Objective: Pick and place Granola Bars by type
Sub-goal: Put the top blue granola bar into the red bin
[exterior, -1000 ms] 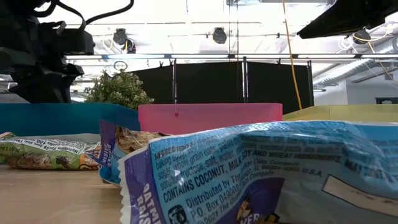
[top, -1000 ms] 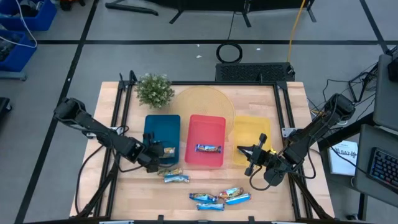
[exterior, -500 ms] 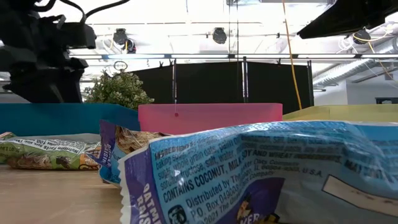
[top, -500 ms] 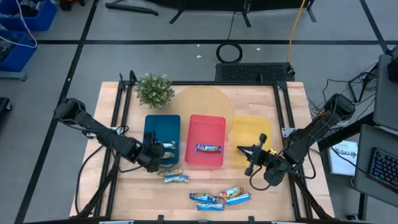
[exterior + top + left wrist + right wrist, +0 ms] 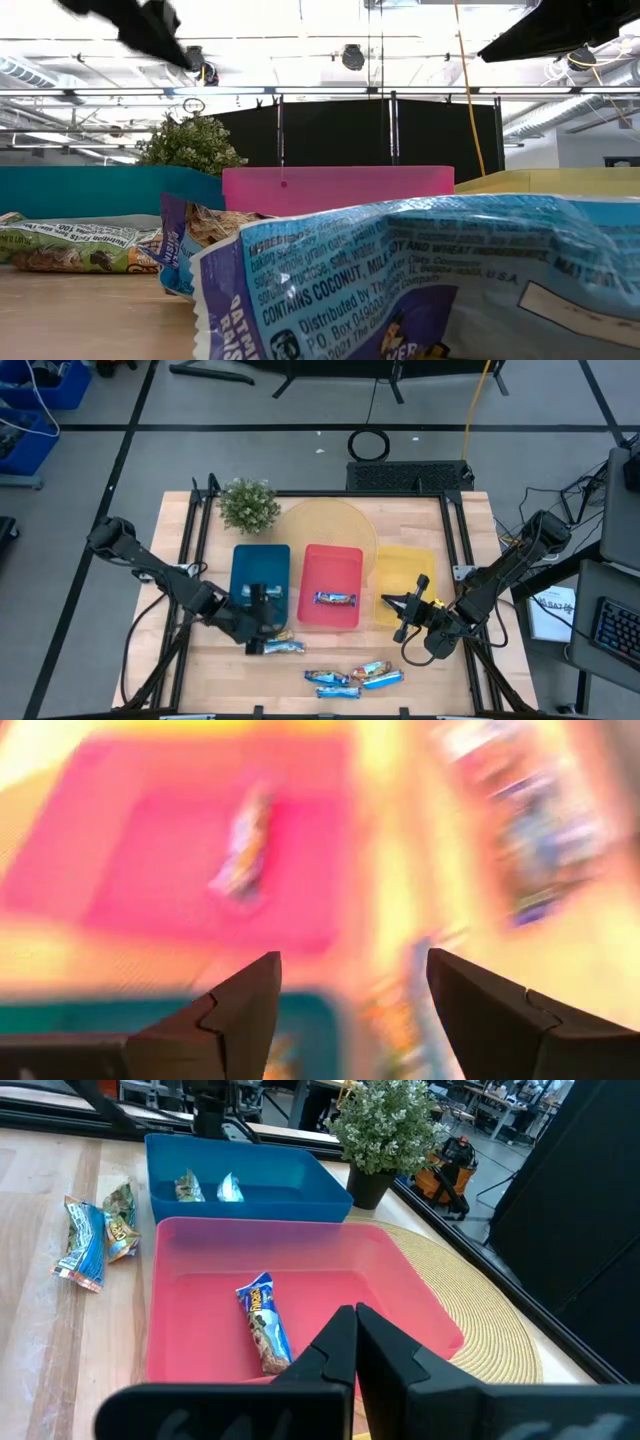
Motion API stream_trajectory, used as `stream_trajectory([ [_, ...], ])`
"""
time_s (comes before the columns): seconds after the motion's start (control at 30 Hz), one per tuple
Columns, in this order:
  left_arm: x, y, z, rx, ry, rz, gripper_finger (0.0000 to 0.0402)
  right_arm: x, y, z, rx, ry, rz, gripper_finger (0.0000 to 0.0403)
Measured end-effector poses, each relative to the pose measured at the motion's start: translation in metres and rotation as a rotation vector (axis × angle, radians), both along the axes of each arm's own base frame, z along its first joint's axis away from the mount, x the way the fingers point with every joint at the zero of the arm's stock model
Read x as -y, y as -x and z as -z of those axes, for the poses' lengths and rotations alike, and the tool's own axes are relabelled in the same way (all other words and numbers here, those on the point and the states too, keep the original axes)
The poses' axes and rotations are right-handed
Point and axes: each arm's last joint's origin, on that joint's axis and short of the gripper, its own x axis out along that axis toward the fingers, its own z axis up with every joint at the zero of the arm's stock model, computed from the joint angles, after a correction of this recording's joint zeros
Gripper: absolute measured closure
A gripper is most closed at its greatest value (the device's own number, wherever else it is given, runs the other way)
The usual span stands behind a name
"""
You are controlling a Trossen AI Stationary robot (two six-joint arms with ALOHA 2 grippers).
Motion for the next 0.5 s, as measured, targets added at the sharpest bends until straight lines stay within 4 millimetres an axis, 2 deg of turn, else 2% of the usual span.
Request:
stream_trajectory([
  [0.07, 0.016, -0.006, 0.001, 0.054, 0.013, 0.097, 0.0144, 0.000, 0.000, 0.000, -0.002, 0.004, -0.001, 0.0403],
  [0.23, 0.048, -0.020, 0.024, 0.098, 0.025, 0.215, 0.0144, 0.000, 0.000, 0.000, -0.002, 0.004, -0.001, 0.0403],
  [0.33, 0.059, -0.034, 0.041, 0.059, 0.038, 0.222, 0.0144, 0.000, 0.000, 0.000, -0.002, 0.004, 0.000, 0.0403],
  [0.5, 0.083, -0.065, 0.052, -0.037, 0.012, 0.272, 0.0144, 0.003, -0.003, 0.000, 0.002, 0.000, 0.019, 0.0403],
])
